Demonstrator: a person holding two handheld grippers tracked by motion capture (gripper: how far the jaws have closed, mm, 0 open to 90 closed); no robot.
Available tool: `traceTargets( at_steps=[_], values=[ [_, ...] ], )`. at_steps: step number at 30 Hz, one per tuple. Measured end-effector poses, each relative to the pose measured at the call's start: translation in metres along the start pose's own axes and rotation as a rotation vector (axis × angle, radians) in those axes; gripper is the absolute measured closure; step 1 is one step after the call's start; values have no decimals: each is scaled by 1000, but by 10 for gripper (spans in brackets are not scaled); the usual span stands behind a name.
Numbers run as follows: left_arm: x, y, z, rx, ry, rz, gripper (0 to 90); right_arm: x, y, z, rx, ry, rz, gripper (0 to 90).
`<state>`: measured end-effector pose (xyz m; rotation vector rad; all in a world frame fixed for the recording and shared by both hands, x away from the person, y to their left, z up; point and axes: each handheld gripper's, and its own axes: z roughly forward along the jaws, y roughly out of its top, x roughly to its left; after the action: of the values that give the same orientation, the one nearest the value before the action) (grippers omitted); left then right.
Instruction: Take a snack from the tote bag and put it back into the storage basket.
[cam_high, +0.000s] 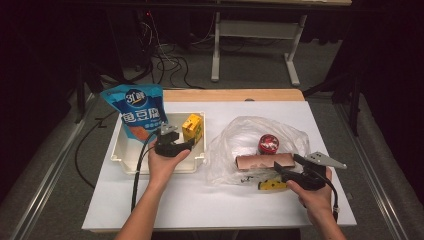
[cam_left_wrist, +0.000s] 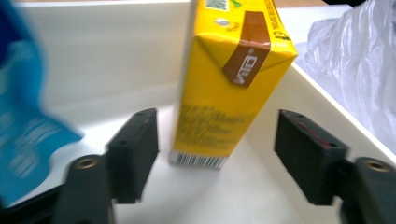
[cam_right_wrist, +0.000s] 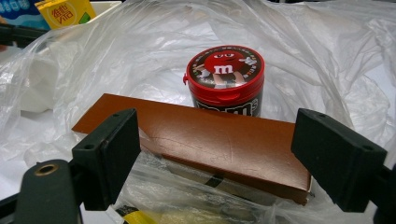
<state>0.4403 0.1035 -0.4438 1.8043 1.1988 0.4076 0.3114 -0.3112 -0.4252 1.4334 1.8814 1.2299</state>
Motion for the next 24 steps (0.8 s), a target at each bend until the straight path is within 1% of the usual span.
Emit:
traceTargets(
  at_steps=[1, 2, 3, 4, 5, 6, 7, 8, 9, 11, 12, 13, 14, 15, 17, 19, 21, 24],
  values=[
    [-1, -3, -9, -21, 18, -17, 491, 0, 0, 0, -1, -1, 0, 160],
    [-2, -5, -13, -31, 16, -22, 623, 0, 0, 0, -1, -3, 0, 160],
    [-3, -6, -16, -33, 10, -18, 787, 1, 0, 0, -3, -3, -1, 160],
    [-5, -6, -16, -32, -23, -14, 900, 1, 1, 1, -3, -4, 1, 160],
    [-5, -6, -16, -32, -23, -14, 900, 1, 1, 1, -3, -4, 1, 160],
    [-12, -7, -11, 3, -68, 24, 900, 3, 1, 1, -3, -1, -2, 161],
    [-17, -7, -8, 15, -72, 51, 900, 4, 1, 1, -2, 0, -5, 161],
    [-21, -6, -4, 25, -61, 73, 900, 5, 1, 2, 0, 1, -6, 161],
    [-24, -6, 0, 34, -51, 80, 900, 6, 1, 2, 3, 2, -11, 161],
    [-27, -4, 7, 47, -29, 72, 900, 6, 0, 3, 4, 1, -15, 161],
    [-27, -4, 7, 47, -29, 72, 900, 6, 0, 3, 4, 1, -15, 161],
    [-27, -3, 12, 57, -5, 64, 900, 6, 0, 2, 2, -1, -11, 162],
    [-27, -3, 12, 57, -5, 64, 900, 5, 0, 2, 1, -1, -9, 163],
    [-26, -3, 15, 55, 4, 40, 900, 5, 0, 1, 1, -3, -9, 164],
    [-25, -4, 17, 67, 19, 52, 900, 3, -1, 2, 3, -5, -6, 165],
    [-25, -5, 18, 76, 26, 55, 900, 2, -1, 2, 7, -6, -2, 166],
    [-23, -5, 19, 83, 42, 56, 900, 2, -1, 3, 9, -5, 0, 167],
    [-20, -4, 20, 80, 58, 39, 900, 3, -1, 3, 10, -4, -1, 167]
  ],
)
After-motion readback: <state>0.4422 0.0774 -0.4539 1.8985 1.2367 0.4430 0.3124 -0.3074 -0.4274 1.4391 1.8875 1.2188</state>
